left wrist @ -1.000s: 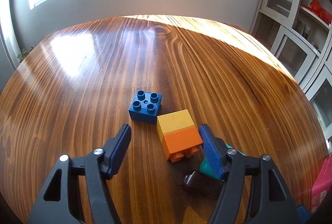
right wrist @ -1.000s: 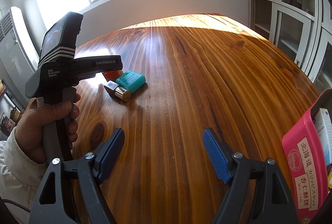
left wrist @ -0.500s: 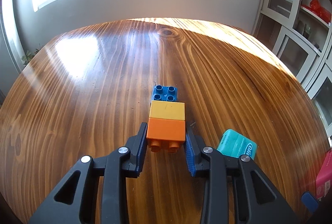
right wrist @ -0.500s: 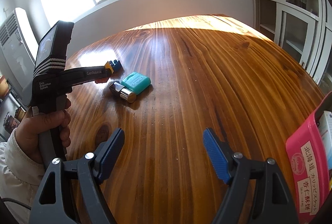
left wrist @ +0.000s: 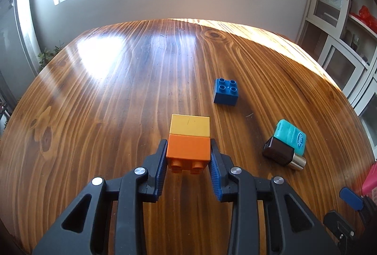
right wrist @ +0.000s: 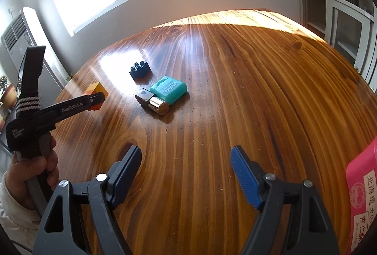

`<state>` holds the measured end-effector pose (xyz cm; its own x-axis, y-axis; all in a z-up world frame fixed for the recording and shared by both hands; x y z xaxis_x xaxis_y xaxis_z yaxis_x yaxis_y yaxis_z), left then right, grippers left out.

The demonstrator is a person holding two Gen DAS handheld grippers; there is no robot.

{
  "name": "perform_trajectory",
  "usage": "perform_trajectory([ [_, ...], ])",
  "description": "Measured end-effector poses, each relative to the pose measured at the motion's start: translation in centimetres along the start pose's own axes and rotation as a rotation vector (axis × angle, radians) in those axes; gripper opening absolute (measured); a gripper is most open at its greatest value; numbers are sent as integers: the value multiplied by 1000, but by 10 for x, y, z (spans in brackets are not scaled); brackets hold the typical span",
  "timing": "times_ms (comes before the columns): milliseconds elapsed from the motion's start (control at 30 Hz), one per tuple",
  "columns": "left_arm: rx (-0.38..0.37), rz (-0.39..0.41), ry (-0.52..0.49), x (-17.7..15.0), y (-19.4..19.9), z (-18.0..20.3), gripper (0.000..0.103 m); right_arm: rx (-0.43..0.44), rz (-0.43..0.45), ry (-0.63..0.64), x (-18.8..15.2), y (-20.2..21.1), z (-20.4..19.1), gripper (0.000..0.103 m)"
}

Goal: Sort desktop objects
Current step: 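Grasp the brown-silver tube with the right tool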

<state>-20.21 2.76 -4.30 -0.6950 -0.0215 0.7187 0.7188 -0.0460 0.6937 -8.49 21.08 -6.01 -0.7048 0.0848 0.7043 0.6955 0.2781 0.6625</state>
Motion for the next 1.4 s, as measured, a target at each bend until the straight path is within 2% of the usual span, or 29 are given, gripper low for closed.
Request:
perform_trajectory([
  [333,4,9,42,0,11,-19,36,49,-78,82,19,-45,-35,81],
  [700,7,-6,74,-2,9,-27,36,71,-98,180,33,-79,-66,81],
  [867,17,-17,80,-2,2,-27,36,31,-100,259,34,-85,-70,71],
  [967,19,-21,79,-3,0,-25,36,25,-99,246,37,-87,-68,72],
  [1033,20,-24,76,-3,-1,-24,36,37,-109,239,39,-90,-70,79],
  [1100,21,-25,76,-3,-3,-23,36,45,-114,231,39,-92,-74,81],
  [1200,23,-24,79,-3,-4,-24,36,0,-109,266,37,-95,-80,81],
  [1267,24,-24,80,-3,-4,-24,36,-49,-105,298,35,-96,-81,74],
  [1300,23,-24,79,-3,-4,-23,36,-70,-95,310,36,-96,-82,66],
  [1400,19,-21,73,-3,-4,-21,36,-63,-93,306,33,-94,-83,65],
])
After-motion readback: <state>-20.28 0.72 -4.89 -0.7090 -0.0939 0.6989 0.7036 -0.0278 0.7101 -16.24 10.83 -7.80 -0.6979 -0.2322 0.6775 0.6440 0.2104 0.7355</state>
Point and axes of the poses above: each gripper's, at about its wrist camera, not at the fingertips, and y roughly against the way its jaws point, z to its right, x to its top, the point moved 9 cm from there along -y, roughly the way its jaws point, and after that the axes turned 4 degrees about z, right-handed, at the moved point
